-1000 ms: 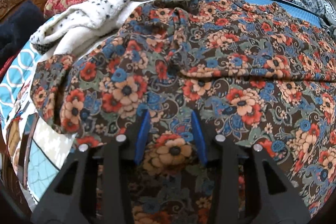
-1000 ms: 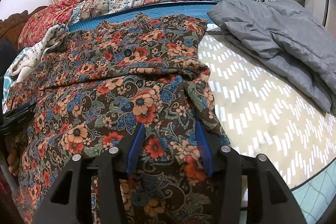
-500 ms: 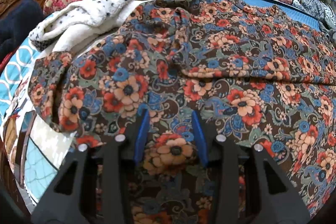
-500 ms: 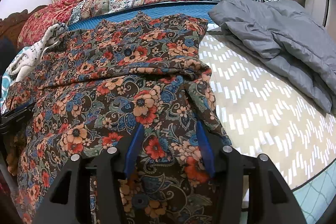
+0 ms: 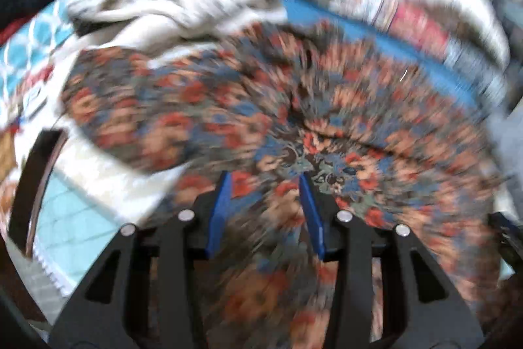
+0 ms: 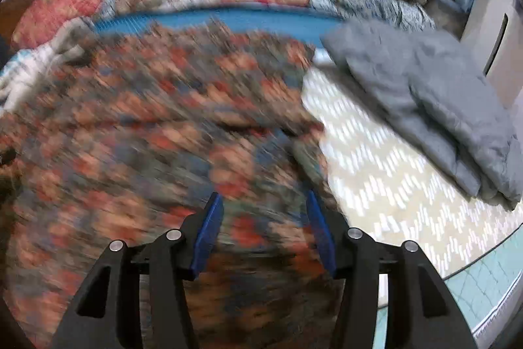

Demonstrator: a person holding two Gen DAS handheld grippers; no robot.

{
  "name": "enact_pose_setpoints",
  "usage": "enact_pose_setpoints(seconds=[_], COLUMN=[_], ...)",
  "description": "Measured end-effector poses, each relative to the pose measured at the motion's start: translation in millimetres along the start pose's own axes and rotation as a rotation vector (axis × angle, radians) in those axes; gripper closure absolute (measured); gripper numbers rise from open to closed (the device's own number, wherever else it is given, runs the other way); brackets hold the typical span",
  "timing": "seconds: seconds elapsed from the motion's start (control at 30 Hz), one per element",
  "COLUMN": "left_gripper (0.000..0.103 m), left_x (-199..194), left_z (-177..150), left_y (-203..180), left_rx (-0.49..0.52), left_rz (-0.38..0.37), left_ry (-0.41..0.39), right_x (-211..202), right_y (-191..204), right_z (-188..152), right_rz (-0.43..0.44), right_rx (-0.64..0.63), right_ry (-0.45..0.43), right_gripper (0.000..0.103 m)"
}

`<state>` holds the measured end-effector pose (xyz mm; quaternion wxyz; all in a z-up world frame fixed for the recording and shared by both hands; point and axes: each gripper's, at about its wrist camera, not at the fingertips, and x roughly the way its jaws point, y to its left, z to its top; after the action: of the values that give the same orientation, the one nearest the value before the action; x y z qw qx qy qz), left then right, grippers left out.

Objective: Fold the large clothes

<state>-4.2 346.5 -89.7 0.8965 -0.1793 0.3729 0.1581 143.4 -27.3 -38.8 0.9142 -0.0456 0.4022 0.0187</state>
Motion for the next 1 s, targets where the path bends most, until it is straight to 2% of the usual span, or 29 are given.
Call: enact_pose_setpoints(seconds=[0.07,0.17,0.2,0.33,0.43,0.5,0.57,0.67,0.73,0.8,0.9,1.0], left_gripper=[0.062,0.061,0.061,0.061,0.061,0.061,0.061,0.061,0.061,0.061,0.061,0.061], left_x=[-39,-76,-84,-100,-107,-109,-112,-113,-115,-113,-110,-113], left_z=[-11,-31,-38,-61,-70,-70,-73,-73,-75,-76,-75,-70], left_y=[37,86,99,140,150,152,154,160,165,169,170,167], left_rx=[-0.046,-0.130,-0.158,-0.279,-0.290,-0.276,-0.271,-0.279,-0.284,-0.292,-0.301,-0.285], left_rz=[-0.059,-0.081,-0.084,-0.081,-0.080,-0.081,-0.087,-0.088,-0.080,-0.070,-0.058,-0.044], left_ry=[-0.048,-0.083,-0.090,-0.075,-0.075,-0.069,-0.063,-0.054,-0.056,-0.052,-0.045,-0.060], right_x=[-16,-25,-22,5,39,64,83,113,119,112,79,30], right_y=[28,103,140,257,339,382,411,443,451,461,461,444], right_z=[13,43,56,98,122,131,133,121,114,110,118,154], right_rz=[0.142,0.422,0.519,0.718,0.773,0.753,0.758,0.687,0.704,0.692,0.767,0.869], right_rx=[0.010,-0.057,-0.096,-0.150,-0.185,-0.192,-0.188,-0.220,-0.217,-0.261,-0.265,-0.233], right_ry=[-0.012,0.043,0.082,0.200,0.268,0.301,0.333,0.408,0.445,0.444,0.391,0.275], right_gripper=[0.080,0.080,0.080,0.080,0.080,0.080,0.080,0.080,0.079,0.038,0.037,0.037])
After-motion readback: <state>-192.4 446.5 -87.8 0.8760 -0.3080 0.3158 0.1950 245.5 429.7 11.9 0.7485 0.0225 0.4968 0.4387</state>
